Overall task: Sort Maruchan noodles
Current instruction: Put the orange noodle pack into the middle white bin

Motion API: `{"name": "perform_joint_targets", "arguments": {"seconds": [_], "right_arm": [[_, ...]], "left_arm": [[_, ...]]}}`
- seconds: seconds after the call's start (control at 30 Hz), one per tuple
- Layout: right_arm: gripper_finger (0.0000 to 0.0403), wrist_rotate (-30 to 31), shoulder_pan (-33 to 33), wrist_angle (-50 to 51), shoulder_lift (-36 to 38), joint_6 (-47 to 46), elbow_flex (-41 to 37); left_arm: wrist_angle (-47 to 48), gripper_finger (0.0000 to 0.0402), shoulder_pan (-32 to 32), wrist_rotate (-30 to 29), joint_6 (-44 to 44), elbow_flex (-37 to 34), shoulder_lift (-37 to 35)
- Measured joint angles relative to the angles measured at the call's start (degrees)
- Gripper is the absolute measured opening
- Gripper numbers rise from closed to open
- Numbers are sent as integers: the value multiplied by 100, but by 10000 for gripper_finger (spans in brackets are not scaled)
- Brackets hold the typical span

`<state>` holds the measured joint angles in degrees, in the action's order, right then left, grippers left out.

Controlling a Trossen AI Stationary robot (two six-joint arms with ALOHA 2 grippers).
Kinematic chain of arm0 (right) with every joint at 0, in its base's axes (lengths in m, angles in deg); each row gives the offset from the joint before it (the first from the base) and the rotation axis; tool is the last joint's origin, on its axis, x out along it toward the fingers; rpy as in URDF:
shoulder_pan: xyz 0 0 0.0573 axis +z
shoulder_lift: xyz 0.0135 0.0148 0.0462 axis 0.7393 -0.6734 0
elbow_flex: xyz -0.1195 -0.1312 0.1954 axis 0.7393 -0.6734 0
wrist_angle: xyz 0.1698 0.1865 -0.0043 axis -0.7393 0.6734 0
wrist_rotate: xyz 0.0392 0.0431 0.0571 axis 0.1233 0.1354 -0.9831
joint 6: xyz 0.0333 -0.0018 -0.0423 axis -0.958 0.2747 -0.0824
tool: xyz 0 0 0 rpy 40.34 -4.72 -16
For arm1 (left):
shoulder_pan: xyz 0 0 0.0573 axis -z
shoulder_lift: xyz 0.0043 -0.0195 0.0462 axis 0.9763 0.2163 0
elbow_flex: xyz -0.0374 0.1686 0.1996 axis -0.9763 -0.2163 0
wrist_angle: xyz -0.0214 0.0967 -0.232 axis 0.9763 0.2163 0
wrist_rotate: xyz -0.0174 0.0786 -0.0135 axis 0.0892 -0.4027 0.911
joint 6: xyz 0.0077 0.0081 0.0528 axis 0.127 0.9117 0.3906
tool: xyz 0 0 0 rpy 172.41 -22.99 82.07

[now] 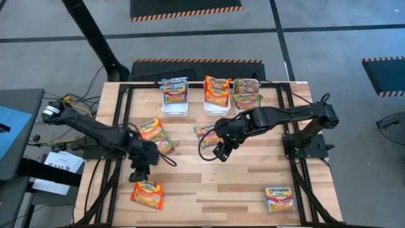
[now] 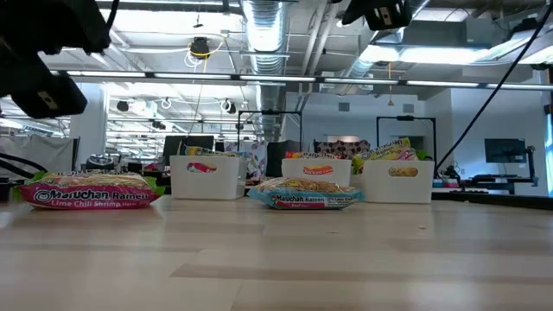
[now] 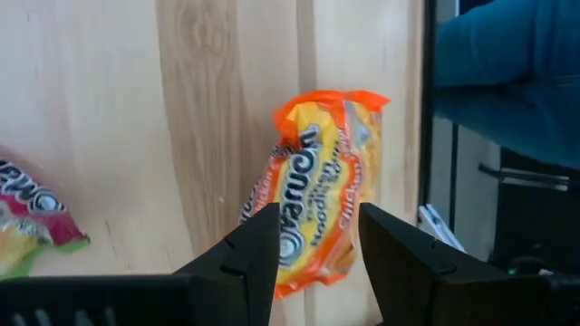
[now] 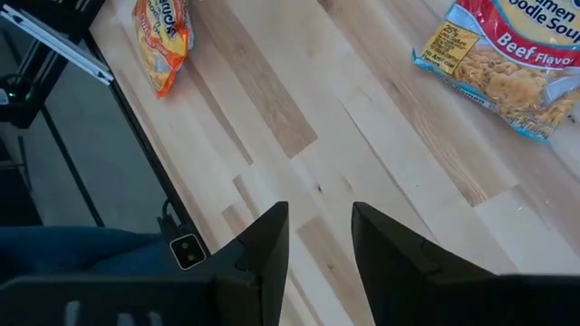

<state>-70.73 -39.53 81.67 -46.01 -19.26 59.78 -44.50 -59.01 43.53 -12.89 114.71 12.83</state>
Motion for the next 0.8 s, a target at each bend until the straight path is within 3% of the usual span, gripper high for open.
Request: {"name": "perform_joint_targets", "arguments": {"seconds": [0.8], "right_arm": [[147,0,7,7,0,68,-2]], "left_arm": [[-1336,130,533,794,152,0,2439]]}}
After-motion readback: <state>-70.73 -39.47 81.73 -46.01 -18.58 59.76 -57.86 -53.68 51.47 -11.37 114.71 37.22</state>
